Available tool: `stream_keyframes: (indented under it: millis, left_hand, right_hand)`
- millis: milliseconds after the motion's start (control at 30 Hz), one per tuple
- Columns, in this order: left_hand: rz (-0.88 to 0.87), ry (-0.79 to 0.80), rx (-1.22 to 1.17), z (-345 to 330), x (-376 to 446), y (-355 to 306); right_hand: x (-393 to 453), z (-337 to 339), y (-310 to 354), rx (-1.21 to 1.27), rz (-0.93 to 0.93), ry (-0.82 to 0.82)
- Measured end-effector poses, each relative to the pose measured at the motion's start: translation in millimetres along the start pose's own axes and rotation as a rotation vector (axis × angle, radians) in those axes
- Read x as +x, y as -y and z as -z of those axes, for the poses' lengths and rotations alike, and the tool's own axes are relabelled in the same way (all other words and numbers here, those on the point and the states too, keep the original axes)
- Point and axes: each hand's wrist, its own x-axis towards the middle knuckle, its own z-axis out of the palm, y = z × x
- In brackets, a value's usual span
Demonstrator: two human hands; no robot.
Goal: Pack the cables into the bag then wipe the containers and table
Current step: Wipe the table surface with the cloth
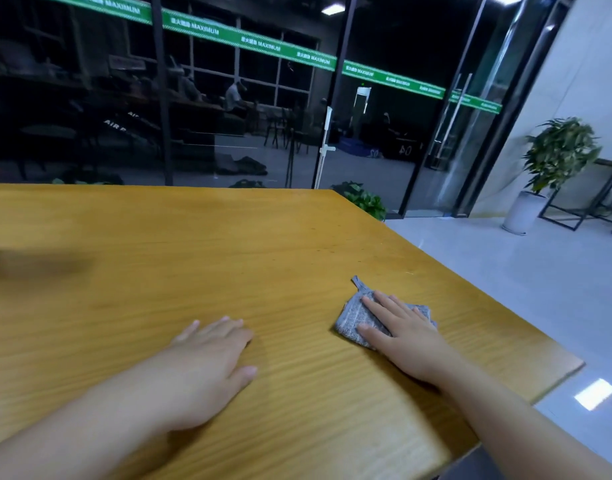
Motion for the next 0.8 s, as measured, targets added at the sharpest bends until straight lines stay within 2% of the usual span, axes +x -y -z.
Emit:
stream_keyframes:
  millis: [267,500,633,800]
  left_hand:
    - [-0.027,0.023,0.038,-1,23,-39]
    - [0.035,0.029,0.095,-8,34,-56]
    - [0.022,-0.117,0.198,-2,43,-63]
    - [-0.005,-0.335,0.234,-1,47,-66]
  right_hand:
    - [-7,10,-51,-0.011,-0.113,-0.03]
    - [3,11,-85,-0.005,-0.337,-0.137]
    - [18,9,-95,-0.019,-0.469,-0.146]
    - [37,15,-105,-0.044,-0.536,-0.132]
